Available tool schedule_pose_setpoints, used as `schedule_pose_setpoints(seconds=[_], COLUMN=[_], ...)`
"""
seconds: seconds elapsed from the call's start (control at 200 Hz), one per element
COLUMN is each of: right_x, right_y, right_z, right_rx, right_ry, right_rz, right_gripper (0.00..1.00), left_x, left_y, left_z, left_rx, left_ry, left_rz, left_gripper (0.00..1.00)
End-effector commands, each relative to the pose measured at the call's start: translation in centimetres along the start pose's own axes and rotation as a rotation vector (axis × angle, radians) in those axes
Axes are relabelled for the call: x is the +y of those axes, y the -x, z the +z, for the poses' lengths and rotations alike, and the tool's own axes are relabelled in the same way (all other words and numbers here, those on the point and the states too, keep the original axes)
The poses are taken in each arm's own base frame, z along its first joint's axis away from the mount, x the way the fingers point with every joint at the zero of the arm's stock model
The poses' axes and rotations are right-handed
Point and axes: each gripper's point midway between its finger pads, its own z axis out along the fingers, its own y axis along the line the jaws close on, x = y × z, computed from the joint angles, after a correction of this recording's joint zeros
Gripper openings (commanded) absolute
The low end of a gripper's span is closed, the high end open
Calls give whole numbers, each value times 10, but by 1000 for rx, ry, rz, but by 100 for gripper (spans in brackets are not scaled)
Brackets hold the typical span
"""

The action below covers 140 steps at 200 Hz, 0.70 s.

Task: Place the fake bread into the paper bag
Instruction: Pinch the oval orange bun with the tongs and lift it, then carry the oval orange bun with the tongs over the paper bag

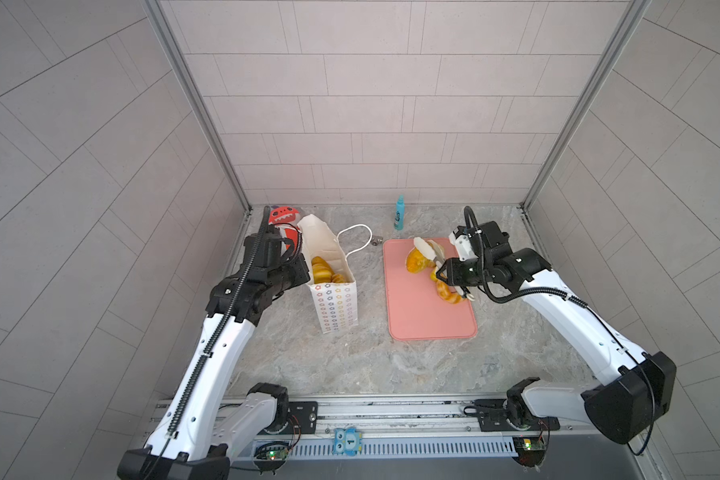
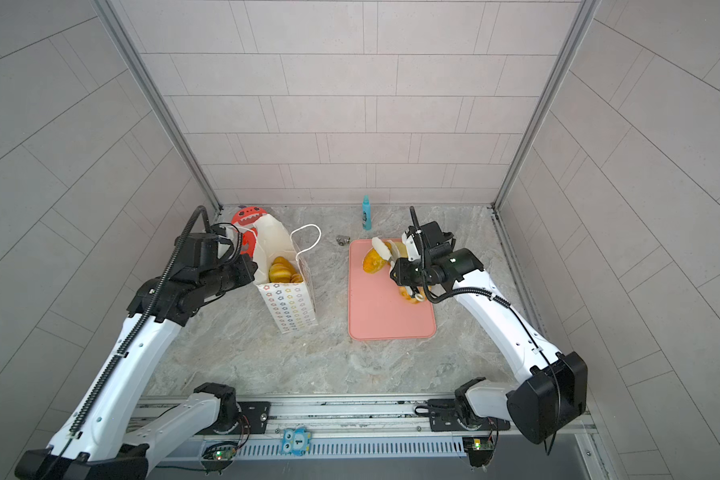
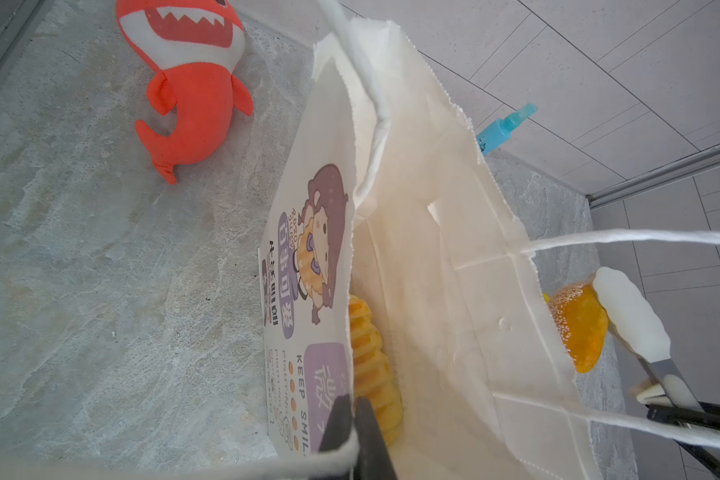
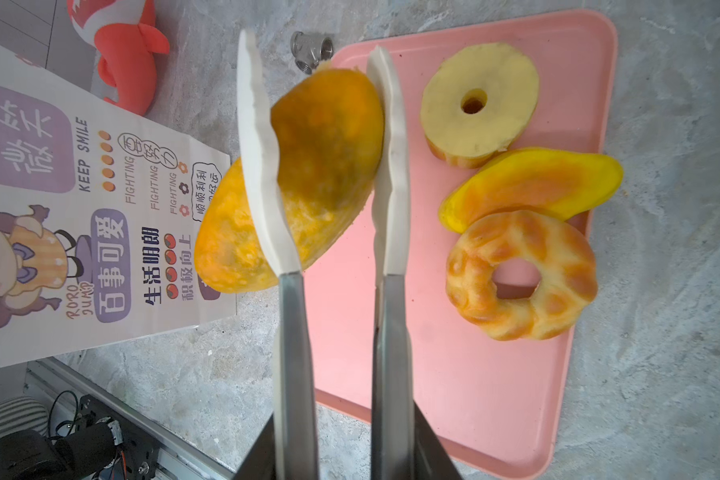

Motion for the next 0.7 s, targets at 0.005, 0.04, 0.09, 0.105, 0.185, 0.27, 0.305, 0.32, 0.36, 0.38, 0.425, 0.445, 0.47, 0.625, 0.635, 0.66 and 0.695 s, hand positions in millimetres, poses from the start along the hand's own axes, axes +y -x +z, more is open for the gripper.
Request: schedule_pose_setpoints(seconds=[0.005, 0.04, 0.09, 0.105, 0.185, 0.27, 0.305, 0.32, 0.36, 0.38, 0.425, 0.445, 0.47, 0.625, 0.635, 0.66, 0.695], right_x=[6, 7, 8, 8, 10, 13, 14, 14, 16, 17, 19, 20, 20, 28, 28, 30, 31], right_y=[13, 14, 17, 18, 22, 28, 30, 31, 34, 35, 38, 40, 42, 54, 54, 56, 59], right_z=[-19, -21, -24, -25, -32, -40, -43, -45, -49, -51, -55, -57, -59, -73, -74, -76, -78], right_rx=[-54, -58, -65, -68, -81, -99, -106, -108, -118, -123, -132, -137, -142, -179, -181, -189, -195], right_ry=[4, 5, 3, 3, 1, -2, -4, -3, -1, 0, 1, 2, 1, 14, 15, 18, 22], right_rz=[-28, -30, -34, -35, -44, -53, -56, -57, -61, -63, -65, -65, -66, -70, -70, -72, -73], right_gripper=[38, 38, 38, 38, 38, 38, 38, 38, 38, 38, 37, 37, 37, 37, 37, 37, 37], left_x=[3, 3, 3, 3, 4, 3, 4, 3, 3, 3, 4, 3, 3, 3, 3, 3, 3], left_y=[-1, 0, 0, -1, -1, 0, -1, -1, -1, -1, -1, -1, -1, -1, -1, -1, -1], left_z=[-5, -5, -4, -4, -4, -4, -4, -4, -4, -4, -3, -3, -3, -3, -3, -3, -3], left_rx=[-3, -4, -3, -3, -1, -4, -1, -3, -3, -2, -2, -1, -3, -2, -4, -3, -4], left_ry=[11, 12, 12, 13, 13, 12, 13, 11, 11, 12, 14, 13, 11, 12, 12, 12, 11], left_rz=[2, 2, 2, 2, 2, 3, 2, 3, 4, 2, 2, 3, 3, 2, 2, 1, 2], left_gripper=[6, 6, 6, 6, 6, 6, 6, 6, 6, 6, 6, 6, 6, 6, 6, 6, 6])
